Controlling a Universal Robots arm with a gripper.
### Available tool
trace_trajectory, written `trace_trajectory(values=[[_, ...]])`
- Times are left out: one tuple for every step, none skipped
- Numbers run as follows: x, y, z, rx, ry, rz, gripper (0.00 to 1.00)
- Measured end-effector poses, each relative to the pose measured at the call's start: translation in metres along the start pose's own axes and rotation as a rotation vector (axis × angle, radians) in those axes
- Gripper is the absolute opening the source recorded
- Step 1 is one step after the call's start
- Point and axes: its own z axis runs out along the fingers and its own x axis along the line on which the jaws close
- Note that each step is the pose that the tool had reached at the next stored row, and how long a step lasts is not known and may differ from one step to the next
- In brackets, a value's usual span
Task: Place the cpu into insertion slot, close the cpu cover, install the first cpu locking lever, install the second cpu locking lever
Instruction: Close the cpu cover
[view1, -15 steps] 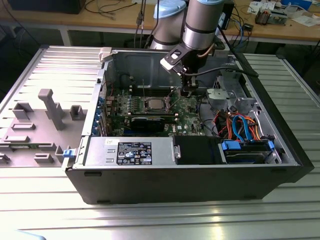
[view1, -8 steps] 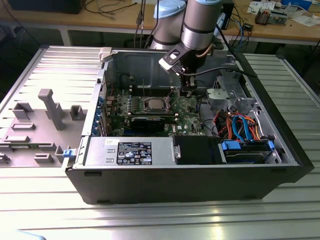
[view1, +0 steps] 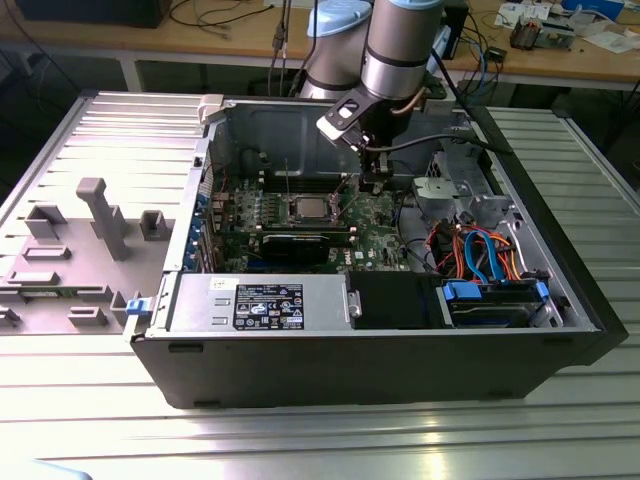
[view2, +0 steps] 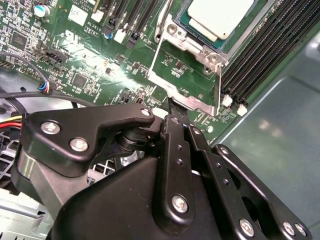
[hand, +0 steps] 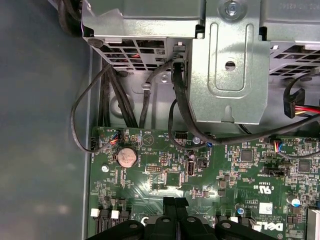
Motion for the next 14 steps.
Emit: trace_trajectory(values=[[0.0000, -0.0001, 0.0000, 0.0000, 0.0000, 0.000, 0.11], [0.0000, -0.0003, 0.0000, 0.0000, 0.0000, 0.000, 0.11], [0.0000, -0.0005, 0.0001, 0.0000, 0.0000, 0.000, 0.11], [0.0000, -0.0008, 0.0001, 0.0000, 0.0001, 0.000, 0.11], [0.0000, -0.0009, 0.0001, 0.0000, 0.0000, 0.000, 0.11], [0.0000, -0.0010, 0.0001, 0.0000, 0.0000, 0.000, 0.11], [0.0001, -0.0013, 0.0002, 0.0000, 0.0000, 0.000, 0.11], [0.0001, -0.0016, 0.0002, 0.0000, 0.0001, 0.000, 0.11], [0.0001, -0.0018, 0.0002, 0.0000, 0.0000, 0.000, 0.11], [0.0001, -0.0019, 0.0002, 0.0000, 0.0000, 0.000, 0.11], [0.0001, -0.0021, 0.0003, 0.0000, 0.0000, 0.000, 0.11], [0.0001, -0.0022, 0.0003, 0.0000, 0.0000, 0.000, 0.11], [0.0001, -0.0024, 0.0003, 0.0000, 0.0001, 0.000, 0.11], [0.0001, -0.0025, 0.0003, 0.0000, 0.0000, 0.000, 0.11]])
